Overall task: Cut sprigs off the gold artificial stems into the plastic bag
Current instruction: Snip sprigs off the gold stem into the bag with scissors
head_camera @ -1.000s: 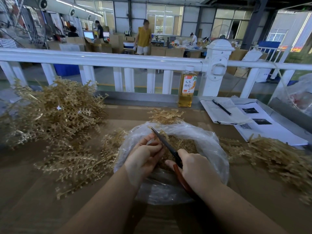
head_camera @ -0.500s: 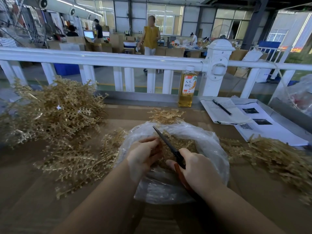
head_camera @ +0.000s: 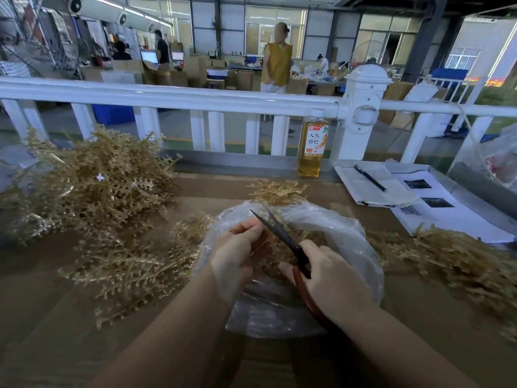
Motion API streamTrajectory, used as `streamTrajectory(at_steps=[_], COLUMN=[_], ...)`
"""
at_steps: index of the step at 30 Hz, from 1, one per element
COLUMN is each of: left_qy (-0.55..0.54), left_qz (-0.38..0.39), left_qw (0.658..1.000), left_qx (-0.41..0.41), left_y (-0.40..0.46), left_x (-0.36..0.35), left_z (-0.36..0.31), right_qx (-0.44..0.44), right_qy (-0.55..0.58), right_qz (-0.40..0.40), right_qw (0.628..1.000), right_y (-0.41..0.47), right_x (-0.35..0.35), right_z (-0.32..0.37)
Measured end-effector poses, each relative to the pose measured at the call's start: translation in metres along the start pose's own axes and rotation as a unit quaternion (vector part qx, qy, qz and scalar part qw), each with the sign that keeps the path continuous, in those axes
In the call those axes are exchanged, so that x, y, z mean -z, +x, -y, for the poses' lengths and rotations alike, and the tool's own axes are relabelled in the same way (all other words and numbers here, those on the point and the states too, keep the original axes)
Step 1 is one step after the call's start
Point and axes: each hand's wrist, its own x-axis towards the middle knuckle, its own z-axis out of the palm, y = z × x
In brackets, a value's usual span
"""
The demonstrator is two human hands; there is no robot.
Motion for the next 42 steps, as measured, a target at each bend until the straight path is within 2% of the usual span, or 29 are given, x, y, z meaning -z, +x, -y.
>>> streamTrajectory(at_steps=[6, 21, 32, 42], left_qy=[-0.015, -0.014, 0.035, 0.107], left_qz=[-0.010, 0.000, -0.001, -0.033], left_qw=[1.000, 0.999, 0.999, 0.994], left_qx=[0.009, 0.044, 0.036, 0.012], left_y=[0.000, -0.001, 0.003, 0.006], left_x=[-0.002, -0.001, 0.001, 0.001], left_z=[0.003, 0.007, 0.006, 0.005], right_qx=[0.014, 0.034, 0.032, 0.033], right_qy=[-0.038, -0.006, -0.057, -0.049], right_qz=[0.002, 0.011, 0.014, 0.021], right_qw=[0.999, 0.999, 0.998, 0.998], right_y=[-0.001, 0.005, 0.005, 0.003], right_x=[-0.001, -0.002, -0.002, -0.001], right_z=[0.001, 0.004, 0.001, 0.002])
